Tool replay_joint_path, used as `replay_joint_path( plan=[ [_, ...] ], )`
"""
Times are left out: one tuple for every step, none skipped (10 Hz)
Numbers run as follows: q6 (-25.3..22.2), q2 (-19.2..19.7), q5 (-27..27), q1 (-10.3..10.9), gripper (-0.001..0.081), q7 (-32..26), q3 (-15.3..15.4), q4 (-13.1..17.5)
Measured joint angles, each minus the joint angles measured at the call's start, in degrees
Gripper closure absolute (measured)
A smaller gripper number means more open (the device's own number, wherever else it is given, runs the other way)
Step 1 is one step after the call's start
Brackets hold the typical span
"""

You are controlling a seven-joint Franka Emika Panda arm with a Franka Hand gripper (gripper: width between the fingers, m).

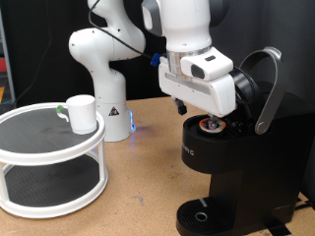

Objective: Make a cup of coffee with the keurig machine

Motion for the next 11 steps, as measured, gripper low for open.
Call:
replay_joint_path(
  plan=[
    [0.0,-0.02,0.49,0.0,-0.0002,0.0,0.0,0.0],
    [0.0,-0.05,1.27,0.0,-0.0002,0.0,0.0,0.0],
    [0.0,-0.09,2.37,0.0,-0.0002,-0.06,-0.03,0.0],
    [0.0,-0.22,3.61,-0.01,-0.0002,-0.27,-0.15,0.03],
    [0.0,-0.44,4.76,-0.05,-0.0002,-0.5,-0.36,0.29],
    [0.0,-0.86,5.62,-0.08,-0.0002,-0.77,-0.61,0.61],
    [-0.26,-1.51,6.18,-0.1,-0.0002,-1.15,-0.88,0.87],
    [-0.9,-2.12,6.29,-0.15,-0.0002,-1.5,-1.09,1.24],
    [-1.01,-2.79,6.29,-0.19,-0.0002,-1.56,-1.23,1.46],
    [-1.01,-3.33,6.29,-0.19,-0.0002,-1.56,-1.25,1.35],
    [-1.02,-3.2,6.28,-0.19,-0.0002,-1.49,-1.25,1.31]
  ],
)
